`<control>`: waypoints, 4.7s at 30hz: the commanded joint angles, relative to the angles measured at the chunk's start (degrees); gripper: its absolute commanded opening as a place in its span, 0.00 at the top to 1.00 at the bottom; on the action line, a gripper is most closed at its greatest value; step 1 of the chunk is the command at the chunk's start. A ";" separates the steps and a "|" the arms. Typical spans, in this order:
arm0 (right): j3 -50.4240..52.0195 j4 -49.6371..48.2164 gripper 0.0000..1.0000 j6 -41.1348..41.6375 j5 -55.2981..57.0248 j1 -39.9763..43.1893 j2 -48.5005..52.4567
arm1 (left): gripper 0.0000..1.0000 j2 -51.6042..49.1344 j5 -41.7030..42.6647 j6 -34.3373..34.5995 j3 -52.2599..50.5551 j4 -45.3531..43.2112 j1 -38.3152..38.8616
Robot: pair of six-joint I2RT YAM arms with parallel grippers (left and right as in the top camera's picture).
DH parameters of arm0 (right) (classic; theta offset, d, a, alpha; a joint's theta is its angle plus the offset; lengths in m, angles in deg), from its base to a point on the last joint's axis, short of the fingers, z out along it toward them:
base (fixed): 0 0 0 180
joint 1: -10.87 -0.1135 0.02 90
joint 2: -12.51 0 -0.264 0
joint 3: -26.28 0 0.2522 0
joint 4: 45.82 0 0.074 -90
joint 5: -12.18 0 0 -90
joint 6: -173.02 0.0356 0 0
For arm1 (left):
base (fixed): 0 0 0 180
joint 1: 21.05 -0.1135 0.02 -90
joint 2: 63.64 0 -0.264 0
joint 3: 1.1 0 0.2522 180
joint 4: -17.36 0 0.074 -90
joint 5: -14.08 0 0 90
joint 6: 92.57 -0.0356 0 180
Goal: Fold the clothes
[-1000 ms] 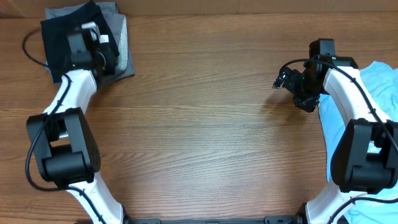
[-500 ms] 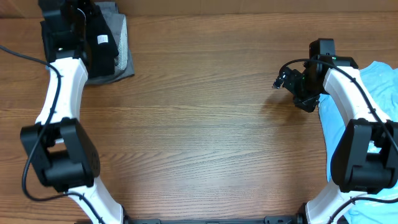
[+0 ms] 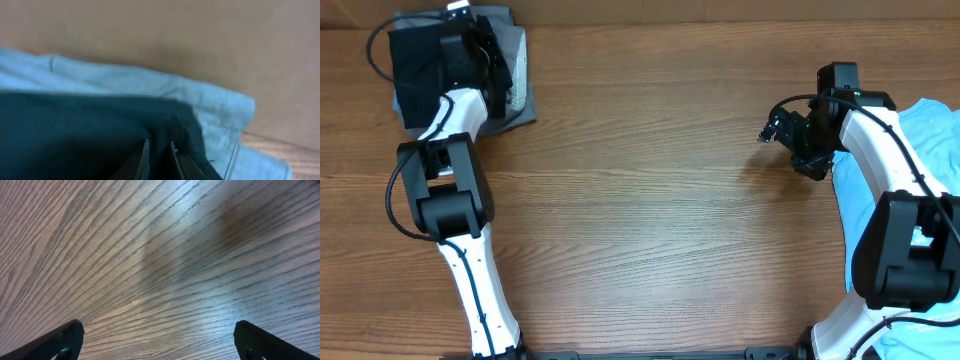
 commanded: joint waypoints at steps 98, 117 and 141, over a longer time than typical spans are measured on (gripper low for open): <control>-3.93 19.32 0.00 -2.34 2.10 0.11 -48.54 | 0.00 33.73 28.39 2.54 28.65 72.94 -5.86; -3.93 24.74 0.00 -1.90 5.90 0.07 -56.76 | 0.00 33.73 28.39 2.51 28.65 72.94 -5.86; 37.24 -5.92 0.00 -4.76 12.00 -4.48 -86.29 | 0.00 33.73 28.39 2.51 28.65 72.94 -5.86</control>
